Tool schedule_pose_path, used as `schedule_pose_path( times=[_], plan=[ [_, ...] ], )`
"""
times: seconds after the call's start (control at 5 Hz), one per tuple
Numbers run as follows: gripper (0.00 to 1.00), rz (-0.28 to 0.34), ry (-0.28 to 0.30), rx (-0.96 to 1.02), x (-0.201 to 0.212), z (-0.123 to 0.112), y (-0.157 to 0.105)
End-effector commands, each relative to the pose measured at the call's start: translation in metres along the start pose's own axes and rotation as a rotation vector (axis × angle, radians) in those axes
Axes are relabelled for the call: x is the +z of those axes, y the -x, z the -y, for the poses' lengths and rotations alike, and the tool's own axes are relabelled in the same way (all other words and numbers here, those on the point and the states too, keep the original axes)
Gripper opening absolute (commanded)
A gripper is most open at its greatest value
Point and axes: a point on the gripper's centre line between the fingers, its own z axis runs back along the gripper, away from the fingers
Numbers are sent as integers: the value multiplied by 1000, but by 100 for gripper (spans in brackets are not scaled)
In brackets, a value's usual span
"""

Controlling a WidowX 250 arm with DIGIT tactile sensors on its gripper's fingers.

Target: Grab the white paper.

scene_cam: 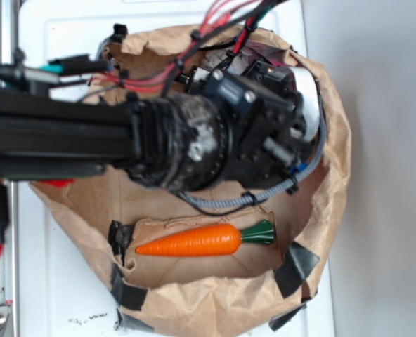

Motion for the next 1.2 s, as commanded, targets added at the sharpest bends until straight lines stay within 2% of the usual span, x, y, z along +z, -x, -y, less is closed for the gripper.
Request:
schedule_pose_path(
  times=[0.0, 0.2, 0.6, 0.8, 1.0],
  plan=[
    [100, -83, 195, 17, 67, -30, -28],
    [100, -58, 210, 44, 69, -36, -36],
    [100, 53, 180, 103, 47, -47, -55],
    [100, 127, 149, 130, 34, -41, -57],
    [100, 165, 112, 117, 23, -40, -56]
  ],
)
